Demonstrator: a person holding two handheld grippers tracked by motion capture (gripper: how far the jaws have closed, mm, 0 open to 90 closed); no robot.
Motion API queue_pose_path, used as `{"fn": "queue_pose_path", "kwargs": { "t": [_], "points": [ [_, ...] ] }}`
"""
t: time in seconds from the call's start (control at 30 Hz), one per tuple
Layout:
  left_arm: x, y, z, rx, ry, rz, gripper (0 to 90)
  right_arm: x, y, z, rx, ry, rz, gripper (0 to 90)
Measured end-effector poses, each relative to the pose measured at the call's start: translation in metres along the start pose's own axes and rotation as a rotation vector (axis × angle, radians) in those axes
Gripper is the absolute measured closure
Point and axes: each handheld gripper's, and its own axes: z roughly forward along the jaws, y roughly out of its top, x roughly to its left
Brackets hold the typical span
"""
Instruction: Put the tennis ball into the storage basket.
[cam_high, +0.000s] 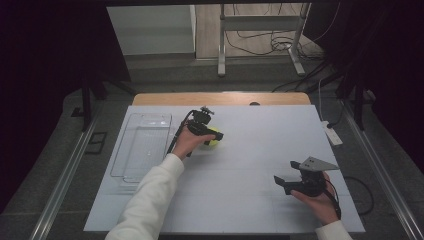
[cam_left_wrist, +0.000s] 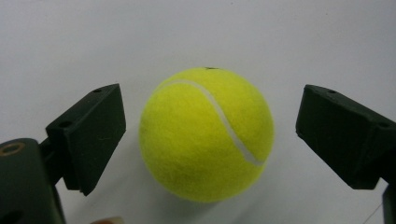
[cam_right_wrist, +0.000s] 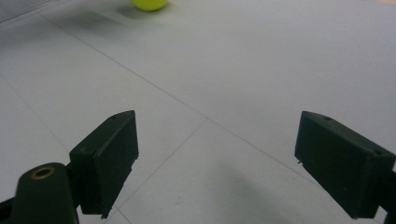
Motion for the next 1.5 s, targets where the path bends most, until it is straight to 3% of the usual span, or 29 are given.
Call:
{"fn": "queue_pose_path", "kwargs": {
  "t": [0.33, 0.57, 0.97, 1.5],
  "points": [
    [0.0, -0.001, 0.008, 0.027, -0.004, -0.007, 11.5, 0.0, 0.0, 0.0, 0.0, -0.001, 0.0, 14.1],
    [0.001, -0.001, 0.008, 0.031, 0.016, -0.011, 25.0, 0.0, 0.0, 0.0, 0.001, -0.002, -0.001, 14.2],
    [-0.002, -0.001, 0.004, 0.025, 0.03, 0.015, 26.3, 0.0, 0.0, 0.0, 0.001, -0.004, -0.001, 14.2],
    [-0.002, -0.003, -0.011, -0.009, 0.017, 0.023, 26.4, 0.0, 0.0, -0.001, 0.0, -0.005, -0.002, 14.2]
  ]
}}
